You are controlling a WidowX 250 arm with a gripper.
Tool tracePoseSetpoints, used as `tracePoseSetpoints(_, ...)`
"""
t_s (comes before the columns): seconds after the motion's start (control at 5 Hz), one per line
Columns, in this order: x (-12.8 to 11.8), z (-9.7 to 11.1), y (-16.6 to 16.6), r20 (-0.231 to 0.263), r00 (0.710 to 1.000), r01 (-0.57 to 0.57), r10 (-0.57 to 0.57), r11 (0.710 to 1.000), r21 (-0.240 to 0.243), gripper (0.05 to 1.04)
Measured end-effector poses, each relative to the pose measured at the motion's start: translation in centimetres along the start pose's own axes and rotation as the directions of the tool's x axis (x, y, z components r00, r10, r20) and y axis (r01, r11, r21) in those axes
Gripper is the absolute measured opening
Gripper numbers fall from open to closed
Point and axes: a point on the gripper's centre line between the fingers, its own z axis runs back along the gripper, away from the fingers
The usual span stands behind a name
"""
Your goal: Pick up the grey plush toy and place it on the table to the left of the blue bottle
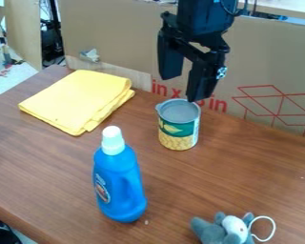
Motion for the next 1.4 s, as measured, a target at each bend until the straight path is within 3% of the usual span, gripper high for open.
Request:
tracePoseSetpoints(0.2,-0.1,-1.0,-0.2,-0.031,1.0,0.003,-0.004,1.0,-0.01,1.001)
tracePoseSetpoints(0.6,-1.0,-2.8,-4.0,-0.011,0.997,0.075,-0.076,0.994,-0.085,1.001)
tracePoseSetpoints(1.0,-1.5,-4.4,-8.1,-0.028,0.982,0.179,-0.185,0.973,-0.144,1.001)
tracePoseSetpoints(1.4,-1.4,-6.7,-10.3,-0.089,0.97,0.208,-0.225,0.964,-0.167,1.001)
